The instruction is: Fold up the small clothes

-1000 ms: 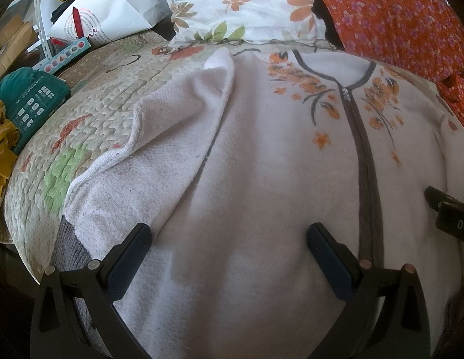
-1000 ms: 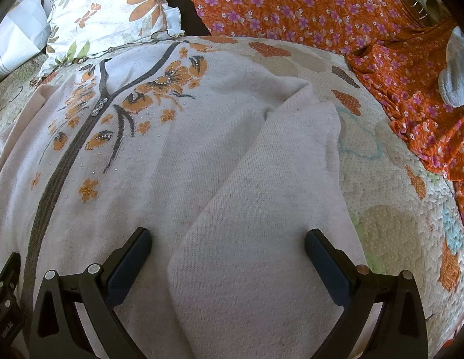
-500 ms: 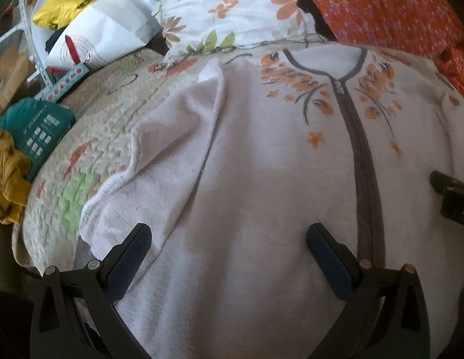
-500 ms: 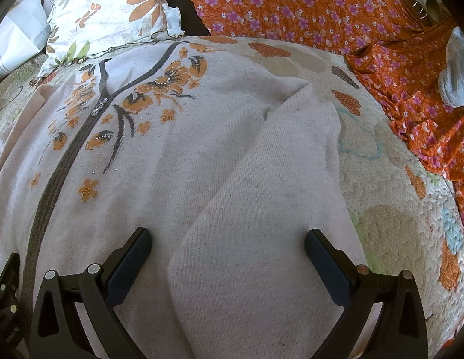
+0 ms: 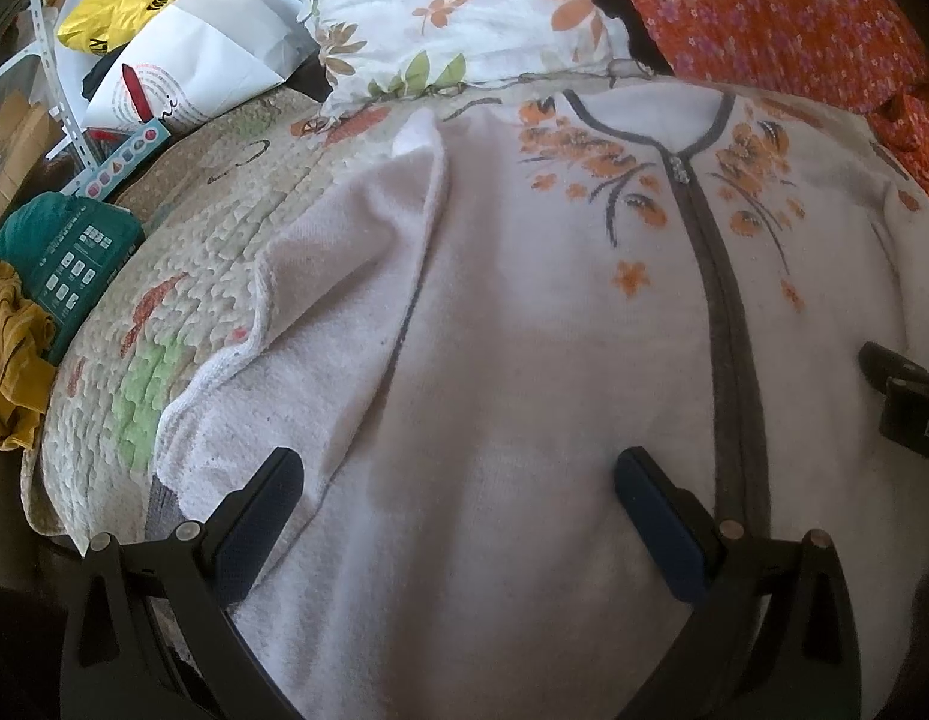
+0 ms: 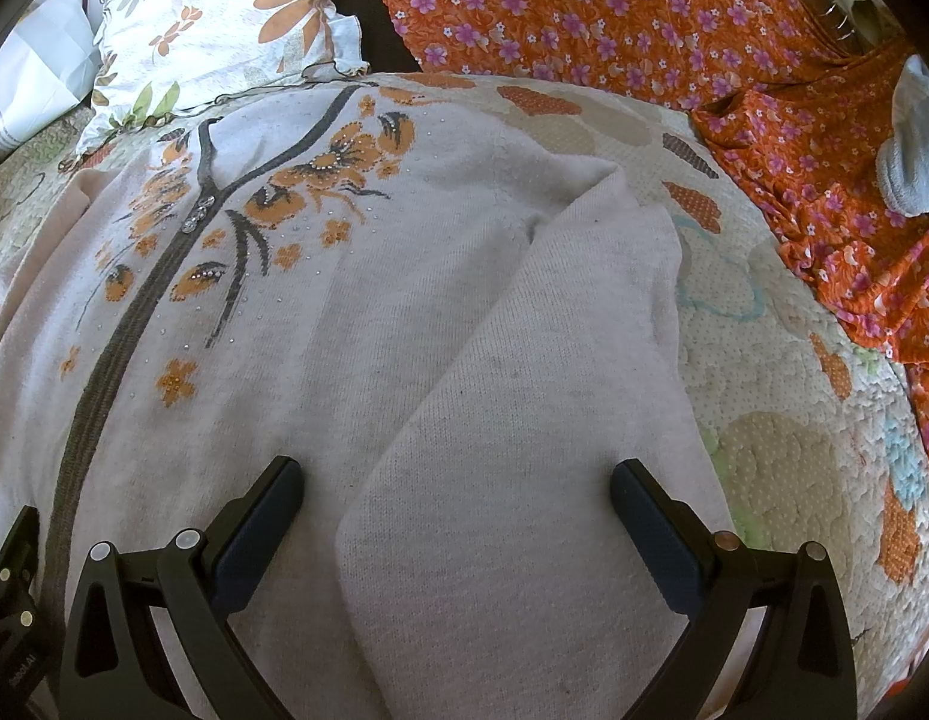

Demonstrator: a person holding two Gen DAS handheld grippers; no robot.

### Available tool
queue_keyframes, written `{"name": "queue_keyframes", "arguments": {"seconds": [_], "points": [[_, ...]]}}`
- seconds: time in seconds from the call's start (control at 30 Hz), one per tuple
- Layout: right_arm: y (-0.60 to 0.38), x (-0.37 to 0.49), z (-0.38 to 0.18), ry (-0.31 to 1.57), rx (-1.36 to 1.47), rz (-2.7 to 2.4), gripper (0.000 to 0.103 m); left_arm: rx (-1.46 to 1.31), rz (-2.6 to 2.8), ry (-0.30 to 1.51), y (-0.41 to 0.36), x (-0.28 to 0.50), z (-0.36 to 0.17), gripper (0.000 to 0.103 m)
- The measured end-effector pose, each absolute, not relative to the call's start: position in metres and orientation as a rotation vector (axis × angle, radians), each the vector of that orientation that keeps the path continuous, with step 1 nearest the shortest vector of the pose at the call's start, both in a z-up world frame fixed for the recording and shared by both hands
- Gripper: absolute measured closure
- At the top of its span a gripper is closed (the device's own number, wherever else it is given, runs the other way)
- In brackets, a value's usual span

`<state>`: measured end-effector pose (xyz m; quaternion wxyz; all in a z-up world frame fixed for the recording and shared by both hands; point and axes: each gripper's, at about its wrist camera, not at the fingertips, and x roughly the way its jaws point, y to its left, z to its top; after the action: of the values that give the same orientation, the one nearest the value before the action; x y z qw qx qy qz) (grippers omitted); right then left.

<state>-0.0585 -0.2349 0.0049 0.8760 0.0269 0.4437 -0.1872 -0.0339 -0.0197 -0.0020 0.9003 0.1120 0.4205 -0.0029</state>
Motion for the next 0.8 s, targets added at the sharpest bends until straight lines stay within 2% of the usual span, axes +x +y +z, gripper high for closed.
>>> {"name": "queue_keyframes", "arguments": {"seconds": [0.63, 0.8], "points": [[-0.240, -0.057, 0.006, 0.934, 0.025, -0.410, 0.000, 0.203, -0.026, 0.968, -0.018, -0.023, -0.001, 0.000], [-0.243, -0.058, 0.006, 0.920, 0.091, -0.374, 0.000, 0.179, -0.037, 0.982, -0.015, -0.023, -0.002, 0.000]]}}
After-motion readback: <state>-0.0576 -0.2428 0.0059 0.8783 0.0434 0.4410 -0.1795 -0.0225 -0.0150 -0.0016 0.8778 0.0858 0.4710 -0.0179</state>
